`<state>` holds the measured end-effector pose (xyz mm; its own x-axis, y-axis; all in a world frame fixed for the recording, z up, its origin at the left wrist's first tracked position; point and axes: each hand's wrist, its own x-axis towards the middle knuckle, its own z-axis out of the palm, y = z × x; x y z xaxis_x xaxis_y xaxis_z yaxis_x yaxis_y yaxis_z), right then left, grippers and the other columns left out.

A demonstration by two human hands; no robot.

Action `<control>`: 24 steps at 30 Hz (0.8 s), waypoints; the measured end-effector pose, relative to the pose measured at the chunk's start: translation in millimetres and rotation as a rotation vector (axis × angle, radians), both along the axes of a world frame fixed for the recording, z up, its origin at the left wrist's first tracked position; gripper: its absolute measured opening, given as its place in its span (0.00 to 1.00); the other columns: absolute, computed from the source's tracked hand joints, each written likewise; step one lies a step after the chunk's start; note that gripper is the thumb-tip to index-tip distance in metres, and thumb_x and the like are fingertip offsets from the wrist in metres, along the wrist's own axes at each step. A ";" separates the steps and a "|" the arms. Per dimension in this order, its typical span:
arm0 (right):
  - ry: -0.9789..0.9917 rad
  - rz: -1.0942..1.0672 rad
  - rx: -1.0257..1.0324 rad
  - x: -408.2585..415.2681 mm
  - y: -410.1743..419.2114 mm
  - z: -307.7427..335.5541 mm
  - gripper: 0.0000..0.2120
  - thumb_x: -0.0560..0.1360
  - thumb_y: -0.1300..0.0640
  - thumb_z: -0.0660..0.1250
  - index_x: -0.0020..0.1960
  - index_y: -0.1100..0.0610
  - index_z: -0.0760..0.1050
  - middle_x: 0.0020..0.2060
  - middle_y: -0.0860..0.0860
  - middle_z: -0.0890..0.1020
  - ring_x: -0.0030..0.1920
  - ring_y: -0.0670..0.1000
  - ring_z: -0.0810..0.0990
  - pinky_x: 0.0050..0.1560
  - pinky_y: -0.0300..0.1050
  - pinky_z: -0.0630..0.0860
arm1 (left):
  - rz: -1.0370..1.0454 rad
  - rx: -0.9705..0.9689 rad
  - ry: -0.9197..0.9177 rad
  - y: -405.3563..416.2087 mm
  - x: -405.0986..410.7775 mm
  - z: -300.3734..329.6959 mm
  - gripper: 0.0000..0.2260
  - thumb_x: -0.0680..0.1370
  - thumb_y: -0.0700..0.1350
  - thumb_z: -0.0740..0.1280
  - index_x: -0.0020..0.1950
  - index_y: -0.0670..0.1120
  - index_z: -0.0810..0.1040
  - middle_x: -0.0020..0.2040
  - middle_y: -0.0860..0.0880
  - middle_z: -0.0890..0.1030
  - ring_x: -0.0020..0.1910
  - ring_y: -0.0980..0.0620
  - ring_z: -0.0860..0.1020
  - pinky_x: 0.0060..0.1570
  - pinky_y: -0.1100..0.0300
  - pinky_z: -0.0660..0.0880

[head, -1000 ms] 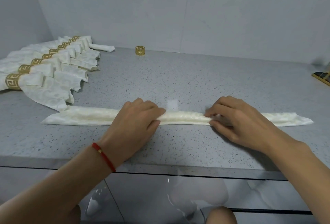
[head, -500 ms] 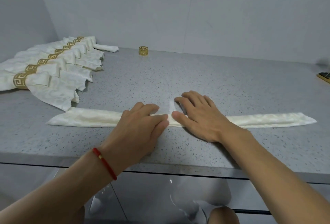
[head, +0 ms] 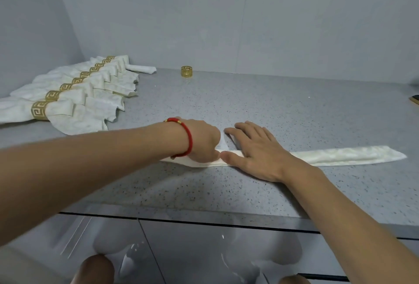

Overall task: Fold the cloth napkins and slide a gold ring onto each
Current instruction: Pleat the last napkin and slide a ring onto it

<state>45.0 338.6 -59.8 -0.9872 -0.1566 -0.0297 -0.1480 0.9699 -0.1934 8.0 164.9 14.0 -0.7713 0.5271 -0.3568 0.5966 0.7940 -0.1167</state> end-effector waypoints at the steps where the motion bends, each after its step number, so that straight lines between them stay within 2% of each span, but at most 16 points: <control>1: 0.001 0.001 0.002 0.1 -0.2 -0.3 0.36 0.79 0.28 0.48 0.82 0.43 0.51 0.82 0.48 0.51 0.82 0.49 0.43 0.81 0.59 0.42 | 0.002 -0.009 -0.022 2.1 0.3 3.0 0.14 0.83 0.55 0.59 0.59 0.45 0.73 0.50 0.49 0.79 0.49 0.48 0.79 0.45 0.56 0.75; 4: 0.013 -0.003 -0.001 0.2 0.8 -1.4 0.36 0.79 0.28 0.48 0.82 0.43 0.51 0.82 0.48 0.51 0.82 0.49 0.44 0.81 0.59 0.43 | 0.029 -0.002 -0.089 6.3 -1.9 15.6 0.14 0.81 0.50 0.64 0.63 0.46 0.71 0.54 0.46 0.80 0.49 0.48 0.80 0.41 0.58 0.77; 6: 0.013 0.006 -0.005 1.0 0.5 -1.0 0.37 0.77 0.27 0.47 0.82 0.42 0.51 0.82 0.48 0.52 0.82 0.49 0.45 0.81 0.59 0.44 | 0.080 0.060 -0.225 5.6 -6.4 25.9 0.14 0.79 0.45 0.66 0.64 0.47 0.71 0.52 0.46 0.80 0.46 0.48 0.80 0.40 0.58 0.78; 8: 0.016 0.011 -0.020 1.0 0.7 -1.7 0.40 0.75 0.25 0.44 0.81 0.42 0.51 0.82 0.48 0.53 0.82 0.49 0.45 0.81 0.59 0.45 | 0.130 0.198 -0.441 3.4 -13.8 35.1 0.11 0.79 0.41 0.65 0.62 0.44 0.76 0.49 0.43 0.82 0.43 0.48 0.80 0.42 0.55 0.79; 10: 0.015 0.006 -0.036 -0.3 0.7 -1.7 0.43 0.72 0.23 0.43 0.81 0.43 0.51 0.82 0.47 0.53 0.82 0.49 0.45 0.81 0.58 0.46 | 0.144 0.312 -0.634 -2.5 -20.6 39.7 0.11 0.80 0.38 0.63 0.58 0.40 0.81 0.50 0.39 0.84 0.43 0.46 0.80 0.47 0.52 0.80; 12: 0.019 0.002 -0.051 -0.3 1.0 0.0 0.46 0.69 0.22 0.42 0.81 0.44 0.52 0.81 0.46 0.54 0.81 0.49 0.46 0.81 0.57 0.47 | 0.098 0.369 -0.729 -10.1 -25.8 38.0 0.11 0.80 0.34 0.63 0.58 0.39 0.82 0.53 0.37 0.84 0.45 0.45 0.81 0.51 0.49 0.80; 15: -0.009 -0.002 -0.092 0.1 3.3 1.1 0.48 0.67 0.22 0.43 0.82 0.44 0.52 0.82 0.46 0.54 0.81 0.47 0.47 0.81 0.56 0.46 | -0.052 0.398 -0.669 -15.4 -27.8 28.6 0.10 0.78 0.36 0.70 0.58 0.44 0.83 0.49 0.44 0.86 0.47 0.50 0.83 0.59 0.44 0.77; 18: -0.070 -0.012 -0.165 -6.8 5.5 5.1 0.45 0.68 0.24 0.47 0.81 0.44 0.56 0.79 0.45 0.60 0.80 0.49 0.54 0.80 0.58 0.51 | -0.134 0.461 -0.478 -13.9 -26.4 20.2 0.05 0.78 0.47 0.71 0.53 0.53 0.84 0.41 0.56 0.85 0.41 0.57 0.80 0.55 0.48 0.77; 20: -0.125 -0.065 -0.431 -7.0 11.2 14.2 0.33 0.77 0.34 0.56 0.79 0.45 0.61 0.74 0.41 0.68 0.75 0.46 0.65 0.75 0.50 0.61 | -0.164 0.512 -0.359 -12.2 -26.2 13.6 0.02 0.77 0.52 0.72 0.49 0.57 0.83 0.37 0.57 0.79 0.39 0.55 0.76 0.49 0.51 0.76; 22: -0.231 -0.091 -0.798 -2.3 20.4 23.1 0.25 0.82 0.45 0.59 0.78 0.44 0.64 0.72 0.37 0.70 0.72 0.42 0.69 0.69 0.39 0.65 | -0.204 0.559 -0.294 -10.9 -25.0 4.3 0.01 0.76 0.53 0.72 0.47 0.58 0.83 0.44 0.53 0.78 0.44 0.52 0.76 0.50 0.52 0.76; 23: -0.246 -0.090 -0.917 -0.1 26.2 25.5 0.24 0.80 0.45 0.61 0.76 0.43 0.67 0.72 0.37 0.72 0.72 0.41 0.69 0.70 0.39 0.65 | -0.228 0.599 -0.286 -10.6 -24.0 -0.4 0.01 0.76 0.53 0.72 0.47 0.58 0.83 0.47 0.55 0.78 0.46 0.52 0.77 0.51 0.52 0.77; 24: -0.248 -0.086 -0.989 0.8 32.1 24.8 0.25 0.76 0.41 0.64 0.74 0.41 0.71 0.71 0.37 0.74 0.73 0.42 0.70 0.74 0.44 0.63 | -0.250 0.648 -0.299 -10.7 -23.1 -5.3 0.01 0.76 0.52 0.72 0.47 0.57 0.84 0.48 0.58 0.79 0.46 0.54 0.77 0.50 0.54 0.77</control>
<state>45.8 370.8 -34.9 -0.9799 -0.1505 -0.1306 0.0678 0.3645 -0.9287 -15.1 154.3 8.6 -0.5205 0.8490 -0.0908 0.7007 0.4855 0.5227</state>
